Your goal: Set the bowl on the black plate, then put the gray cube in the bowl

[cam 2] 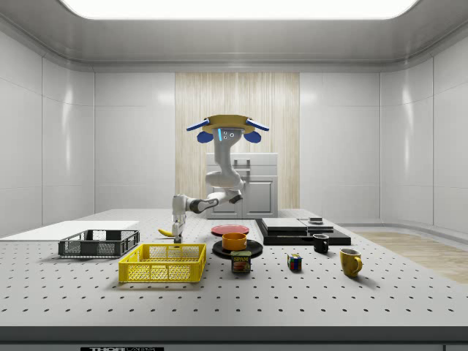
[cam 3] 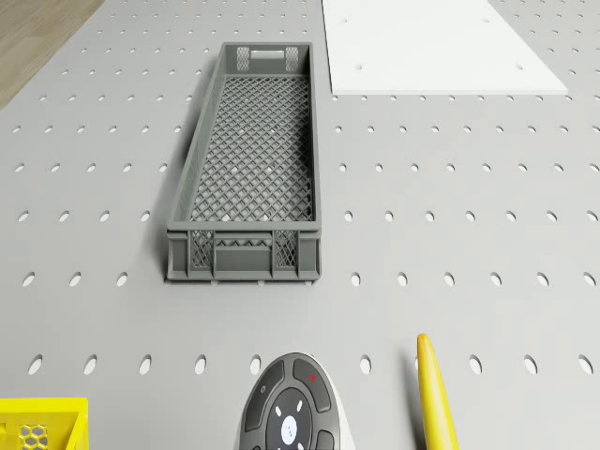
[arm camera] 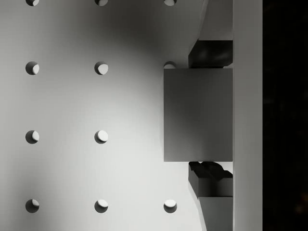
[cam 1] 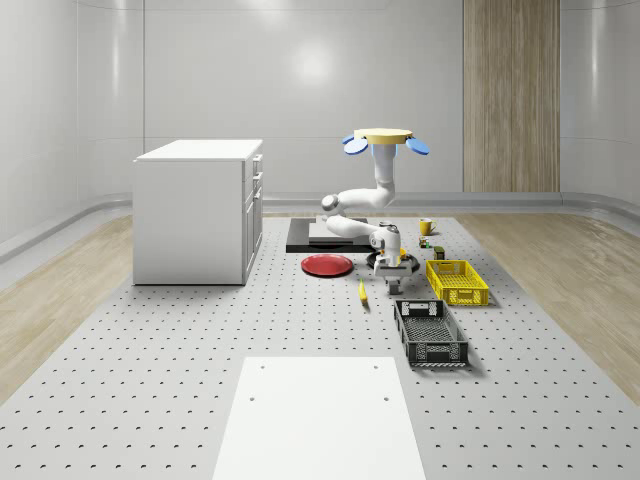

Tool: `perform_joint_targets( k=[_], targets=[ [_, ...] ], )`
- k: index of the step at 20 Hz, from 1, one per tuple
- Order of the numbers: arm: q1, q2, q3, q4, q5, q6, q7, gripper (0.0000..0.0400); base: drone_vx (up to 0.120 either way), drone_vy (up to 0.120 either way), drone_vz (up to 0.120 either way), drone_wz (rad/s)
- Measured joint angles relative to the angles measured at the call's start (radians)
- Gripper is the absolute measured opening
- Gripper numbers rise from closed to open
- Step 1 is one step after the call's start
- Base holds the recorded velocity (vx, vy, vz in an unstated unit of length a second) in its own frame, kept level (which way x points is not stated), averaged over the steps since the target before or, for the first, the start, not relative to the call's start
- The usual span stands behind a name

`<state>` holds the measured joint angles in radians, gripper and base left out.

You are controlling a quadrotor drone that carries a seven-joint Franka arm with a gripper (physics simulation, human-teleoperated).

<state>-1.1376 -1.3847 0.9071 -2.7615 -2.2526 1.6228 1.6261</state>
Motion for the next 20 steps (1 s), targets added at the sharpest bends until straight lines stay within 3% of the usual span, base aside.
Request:
perform_joint_targets(
  k=[4, 7, 10, 20],
  targets=[
    [0.003, 0.004, -0.001, 0.000, -0.002, -0.004, -0.003, 0.0266, 0.000, 0.000, 0.000, 0.000],
    [0.005, 0.006, -0.002, -0.001, -0.004, -0.006, -0.005, 0.0337, 0.000, 0.000, 0.000, 0.000],
    [0.008, 0.009, -0.003, -0.001, -0.005, -0.008, -0.006, 0.0370, 0.000, 0.000, 0.000, 0.000],
    [-0.007, 0.033, -0.041, 0.044, -0.046, 0.009, -0.015, 0.0398, 0.000, 0.000, 0.000, 0.000]
  ],
)
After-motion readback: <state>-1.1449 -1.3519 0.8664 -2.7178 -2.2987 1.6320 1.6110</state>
